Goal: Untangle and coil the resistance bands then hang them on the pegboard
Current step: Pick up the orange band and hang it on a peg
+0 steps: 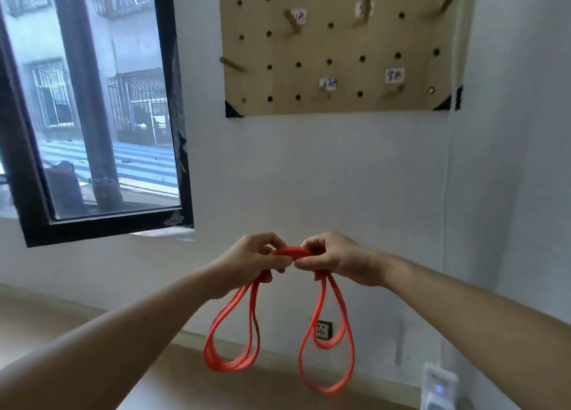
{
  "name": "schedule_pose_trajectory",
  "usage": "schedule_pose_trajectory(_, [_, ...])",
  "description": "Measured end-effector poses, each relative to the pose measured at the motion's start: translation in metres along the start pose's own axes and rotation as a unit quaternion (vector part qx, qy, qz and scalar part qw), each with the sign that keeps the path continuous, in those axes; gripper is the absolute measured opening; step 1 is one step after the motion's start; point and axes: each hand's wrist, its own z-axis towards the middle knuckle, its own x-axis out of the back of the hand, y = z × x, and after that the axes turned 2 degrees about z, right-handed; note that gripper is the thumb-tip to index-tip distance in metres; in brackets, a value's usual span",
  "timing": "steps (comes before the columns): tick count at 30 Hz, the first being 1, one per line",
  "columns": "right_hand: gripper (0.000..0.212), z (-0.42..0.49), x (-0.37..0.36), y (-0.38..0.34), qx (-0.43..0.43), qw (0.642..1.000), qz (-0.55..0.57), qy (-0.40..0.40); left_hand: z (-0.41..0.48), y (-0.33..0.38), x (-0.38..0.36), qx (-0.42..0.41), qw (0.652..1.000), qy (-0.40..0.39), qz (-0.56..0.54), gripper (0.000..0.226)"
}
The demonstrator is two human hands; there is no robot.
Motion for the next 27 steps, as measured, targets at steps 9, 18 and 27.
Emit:
schedule_pose_trajectory(9, [0.023, -0.024, 0.106, -0.117, 0.050, 0.998, -0.031, 0.029, 0.012, 0.109, 0.065, -0.044, 0.998, 0.018, 0.028, 0.019])
schedule_pose_trajectory(18, [0.025, -0.010, 0.190, -0.190, 0.126, 0.988, 0.018, 0.084, 0.059, 0.188, 0.131, -0.073, 0.991, 0.032, -0.107, 0.044])
schedule_pose_trajectory(27, [0.022, 0.052, 0.213, -0.249, 0.214, 0.927, 0.169, 0.257, 0.114, 0.232, 0.182, -0.141, 0.960, 0.094, -0.222, 0.024])
